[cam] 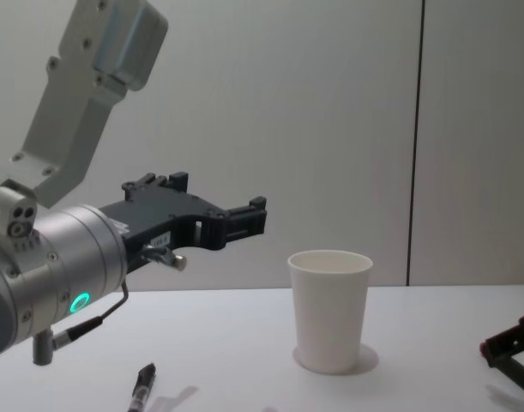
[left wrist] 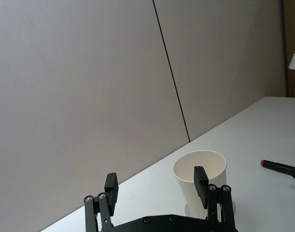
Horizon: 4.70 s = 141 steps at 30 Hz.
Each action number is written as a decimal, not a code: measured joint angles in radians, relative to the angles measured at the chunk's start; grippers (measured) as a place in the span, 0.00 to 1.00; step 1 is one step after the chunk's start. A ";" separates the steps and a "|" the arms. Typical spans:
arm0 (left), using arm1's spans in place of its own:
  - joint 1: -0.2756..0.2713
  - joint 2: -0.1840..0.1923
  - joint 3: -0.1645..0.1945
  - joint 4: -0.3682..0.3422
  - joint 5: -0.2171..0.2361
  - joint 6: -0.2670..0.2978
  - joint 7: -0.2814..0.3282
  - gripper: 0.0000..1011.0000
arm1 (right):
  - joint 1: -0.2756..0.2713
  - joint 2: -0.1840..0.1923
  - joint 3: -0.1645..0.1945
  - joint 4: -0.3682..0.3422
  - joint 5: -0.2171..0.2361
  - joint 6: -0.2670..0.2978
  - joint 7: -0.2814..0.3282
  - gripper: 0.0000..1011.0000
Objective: Place the pen into the pen holder.
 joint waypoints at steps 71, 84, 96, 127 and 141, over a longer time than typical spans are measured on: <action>0.000 0.000 0.000 0.000 0.000 0.000 0.000 0.99 | 0.187 -0.048 -0.045 0.294 -0.169 -0.073 0.176 0.70; 0.000 0.000 0.000 0.000 0.000 0.000 0.000 0.99 | 0.190 -0.049 -0.050 0.318 -0.180 -0.074 0.189 0.29; 0.000 0.000 0.000 0.000 0.000 0.000 0.000 0.99 | 0.185 -0.048 -0.050 0.323 -0.186 -0.087 0.190 0.17; 0.000 0.000 0.000 0.000 0.000 0.000 0.000 0.99 | 0.062 -0.008 -0.026 0.105 -0.149 -0.341 0.127 0.17; 0.000 0.000 0.000 0.000 0.000 0.000 0.000 0.99 | -0.011 0.011 -0.023 0.002 -0.140 -0.532 0.089 0.17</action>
